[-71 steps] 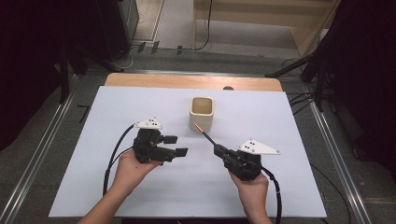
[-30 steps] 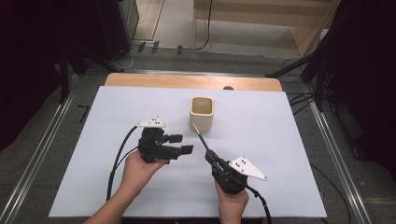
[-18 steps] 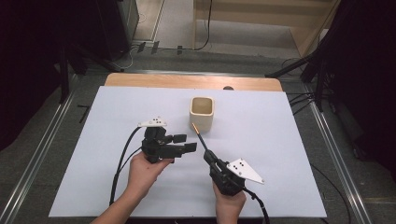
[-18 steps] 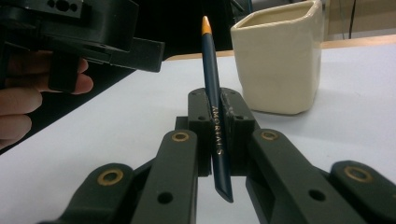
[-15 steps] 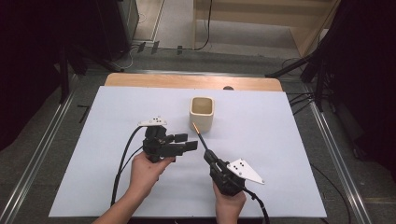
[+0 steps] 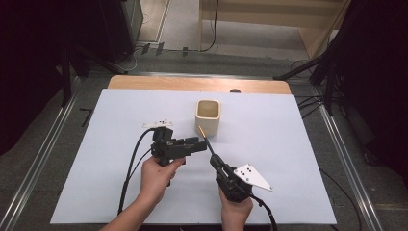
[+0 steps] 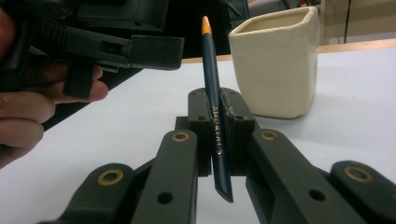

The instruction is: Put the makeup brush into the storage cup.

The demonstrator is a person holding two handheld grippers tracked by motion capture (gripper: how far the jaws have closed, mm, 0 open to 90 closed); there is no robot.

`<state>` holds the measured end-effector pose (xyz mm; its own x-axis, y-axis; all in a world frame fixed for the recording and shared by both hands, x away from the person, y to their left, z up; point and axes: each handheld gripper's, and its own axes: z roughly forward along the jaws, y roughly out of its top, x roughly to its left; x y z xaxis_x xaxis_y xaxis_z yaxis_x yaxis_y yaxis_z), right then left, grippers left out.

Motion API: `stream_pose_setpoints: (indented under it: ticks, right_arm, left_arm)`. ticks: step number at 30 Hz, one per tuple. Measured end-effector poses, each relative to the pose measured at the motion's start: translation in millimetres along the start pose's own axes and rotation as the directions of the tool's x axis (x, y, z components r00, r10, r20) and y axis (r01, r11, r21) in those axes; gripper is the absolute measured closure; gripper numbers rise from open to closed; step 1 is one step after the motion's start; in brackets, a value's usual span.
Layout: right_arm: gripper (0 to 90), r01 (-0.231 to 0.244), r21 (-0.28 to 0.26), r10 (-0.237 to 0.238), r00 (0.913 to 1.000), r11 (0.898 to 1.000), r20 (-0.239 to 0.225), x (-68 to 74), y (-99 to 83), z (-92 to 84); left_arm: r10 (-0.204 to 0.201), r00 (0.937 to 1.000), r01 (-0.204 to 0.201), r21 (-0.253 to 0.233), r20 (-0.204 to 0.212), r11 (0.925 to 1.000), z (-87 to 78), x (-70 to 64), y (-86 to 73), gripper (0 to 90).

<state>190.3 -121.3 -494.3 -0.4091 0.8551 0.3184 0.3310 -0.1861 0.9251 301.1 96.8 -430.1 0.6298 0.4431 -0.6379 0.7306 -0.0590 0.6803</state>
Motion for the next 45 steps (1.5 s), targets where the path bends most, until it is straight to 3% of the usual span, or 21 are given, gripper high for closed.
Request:
stream_pose_setpoints:
  ticks: [7, 18, 26, 38, 45]
  right_arm:
    - [84.6, -0.004, -0.004, 0.004, 1.0, 1.0, -0.002, 0.6, 0.1, 0.1]
    - [84.6, -0.001, -0.012, 0.001, 1.0, 1.0, -0.006, 3.5, -0.6, 1.0]
    - [84.6, 0.003, -0.007, -0.003, 0.9997, 1.0, -0.022, 8.1, -1.2, 3.1]
    - [84.6, 0.008, 0.009, -0.008, 0.9986, 1.0, -0.051, 9.4, -2.7, 6.0]
    - [84.5, 0.005, 0.023, -0.003, 0.9983, 1.0, -0.059, 9.2, -3.7, 7.2]
  left_arm:
    - [-0.006, 1.0, 0.006, -0.01, 0.006, 0.9999, 7.3, -2.6, -2.9, 47.8]
    - [-0.053, 0.9985, 0.054, -0.015, 0.016, 0.9984, 12.6, 0.5, -6.4, 56.4]
    - [-0.104, 0.9939, 0.104, -0.019, 0.037, 0.9944, 16.0, 5.0, -10.0, 61.4]
    - [-0.122, 0.9917, 0.123, -0.019, 0.041, 0.9923, 15.1, 8.4, -11.7, 73.8]
    - [-0.132, 0.9903, 0.133, -0.021, 0.043, 0.9909, 14.9, 9.2, -11.7, 76.6]
